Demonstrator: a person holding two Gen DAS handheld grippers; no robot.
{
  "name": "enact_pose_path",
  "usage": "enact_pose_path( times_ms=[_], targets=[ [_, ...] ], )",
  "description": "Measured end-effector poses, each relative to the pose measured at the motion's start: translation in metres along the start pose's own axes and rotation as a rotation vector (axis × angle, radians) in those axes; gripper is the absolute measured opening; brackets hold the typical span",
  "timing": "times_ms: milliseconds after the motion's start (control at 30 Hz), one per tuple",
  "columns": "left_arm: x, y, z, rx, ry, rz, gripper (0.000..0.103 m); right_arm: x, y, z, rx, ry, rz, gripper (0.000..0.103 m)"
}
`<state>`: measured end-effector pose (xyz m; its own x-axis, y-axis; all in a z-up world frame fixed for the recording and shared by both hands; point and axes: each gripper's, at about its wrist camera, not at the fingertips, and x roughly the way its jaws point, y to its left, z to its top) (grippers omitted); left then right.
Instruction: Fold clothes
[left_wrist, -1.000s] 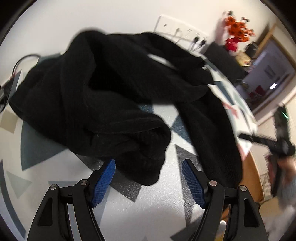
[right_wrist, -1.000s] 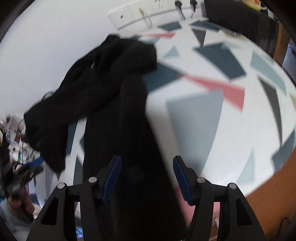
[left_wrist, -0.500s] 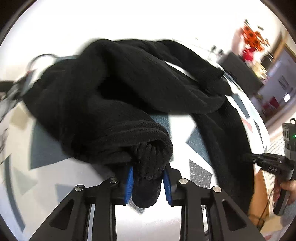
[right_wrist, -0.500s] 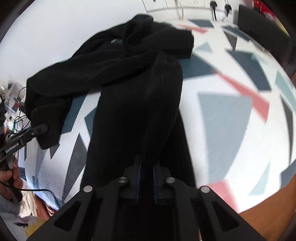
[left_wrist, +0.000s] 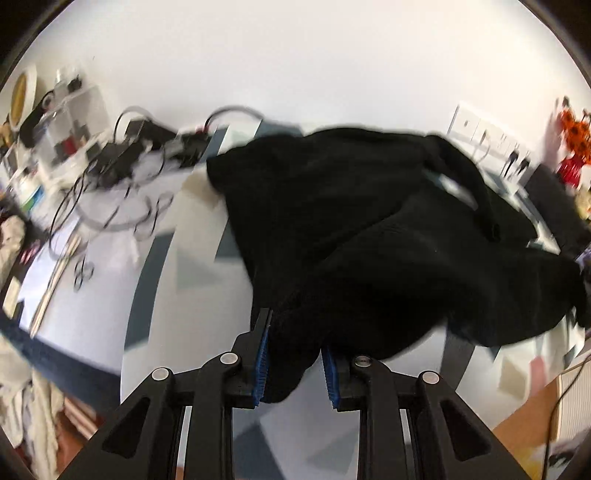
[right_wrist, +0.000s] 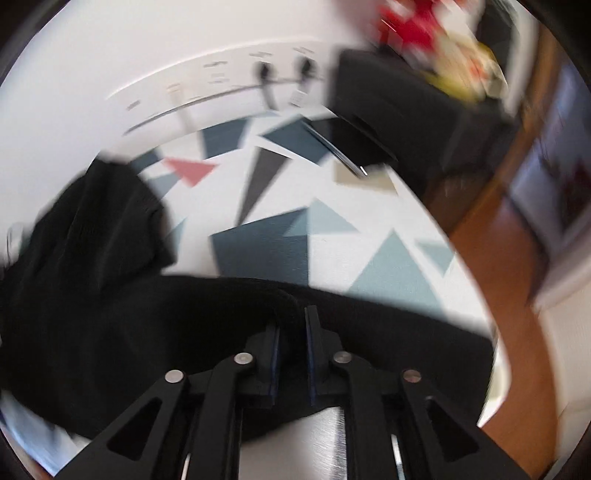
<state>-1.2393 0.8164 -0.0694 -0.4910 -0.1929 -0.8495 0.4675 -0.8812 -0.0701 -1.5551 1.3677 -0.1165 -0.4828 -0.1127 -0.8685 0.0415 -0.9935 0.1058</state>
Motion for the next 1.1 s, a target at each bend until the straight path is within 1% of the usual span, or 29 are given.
enact_pose_path(
  times_ms=[33,67,100,167,200,233,300,333,367,433,500,567,633,667,700,833,900,1000,1033,1067,1100],
  targets=[
    [0.003,0.001,-0.006,-0.005,0.026,-0.002,0.025,0.002,-0.001,-0.004,0.051,0.000,0.015,0.017],
    [0.005,-0.002,-0.010,-0.011,0.053,-0.007,0.029,0.004,-0.003,-0.008,0.101,0.001,0.029,0.021],
    [0.005,-0.004,-0.014,-0.016,0.071,-0.009,0.032,0.002,-0.002,-0.009,0.119,-0.009,0.036,0.035],
    [0.003,-0.004,-0.019,-0.025,0.089,-0.011,0.034,-0.002,0.004,-0.010,0.145,-0.050,0.045,0.059],
    [0.000,-0.004,-0.022,-0.025,0.090,-0.007,0.035,-0.007,0.008,-0.012,0.159,-0.078,0.057,0.063],
    [-0.003,-0.005,-0.024,-0.026,0.090,-0.002,0.035,-0.012,0.010,-0.015,0.171,-0.104,0.071,0.063],
    [-0.010,0.003,-0.029,-0.049,0.096,0.004,0.044,-0.023,0.015,-0.020,0.195,-0.157,0.099,0.064],
    [-0.013,0.010,-0.032,-0.078,0.099,0.004,0.044,-0.025,0.022,-0.022,0.173,-0.156,0.123,0.064],
    [-0.018,0.019,-0.035,-0.125,0.102,-0.018,0.044,-0.026,0.031,-0.024,0.141,-0.149,0.150,0.065],
    [-0.026,0.034,-0.040,-0.231,0.109,-0.092,0.044,-0.028,0.049,-0.028,0.078,-0.134,0.202,0.065],
    [-0.029,0.048,-0.046,-0.366,0.112,-0.192,0.044,-0.028,0.068,-0.034,0.013,-0.116,0.247,0.065],
    [-0.026,0.055,-0.055,-0.533,0.116,-0.332,0.045,-0.022,0.088,-0.043,-0.041,-0.088,0.277,0.065],
    [-0.020,0.056,-0.064,-0.678,0.120,-0.457,0.044,-0.013,0.106,-0.052,-0.072,-0.049,0.304,0.065],
    [-0.015,0.056,-0.068,-0.751,0.119,-0.517,0.044,-0.010,0.112,-0.056,-0.098,-0.039,0.306,0.065],
    [-0.011,0.055,-0.072,-0.808,0.116,-0.562,0.044,-0.009,0.117,-0.059,-0.128,-0.032,0.304,0.065],
    [0.009,0.058,-0.085,-1.059,0.072,-0.706,0.045,-0.003,0.137,-0.072,-0.246,-0.005,0.295,0.065],
    [0.018,0.056,-0.088,-1.131,0.048,-0.731,0.057,-0.001,0.142,-0.077,-0.283,0.010,0.293,0.065],
    [0.033,0.053,-0.091,-1.223,0.014,-0.753,0.057,0.001,0.137,-0.077,-0.287,0.033,0.297,0.065],
    [0.038,0.052,-0.091,-1.235,0.008,-0.753,0.057,0.001,0.134,-0.077,-0.295,0.031,0.287,0.065],
    [0.042,0.050,-0.089,-1.227,-0.001,-0.746,0.056,0.001,0.131,-0.078,-0.304,0.028,0.274,0.065],
    [0.044,0.049,-0.087,-1.212,-0.013,-0.733,0.051,0.000,0.129,-0.080,-0.308,0.024,0.262,0.065]
  ],
)
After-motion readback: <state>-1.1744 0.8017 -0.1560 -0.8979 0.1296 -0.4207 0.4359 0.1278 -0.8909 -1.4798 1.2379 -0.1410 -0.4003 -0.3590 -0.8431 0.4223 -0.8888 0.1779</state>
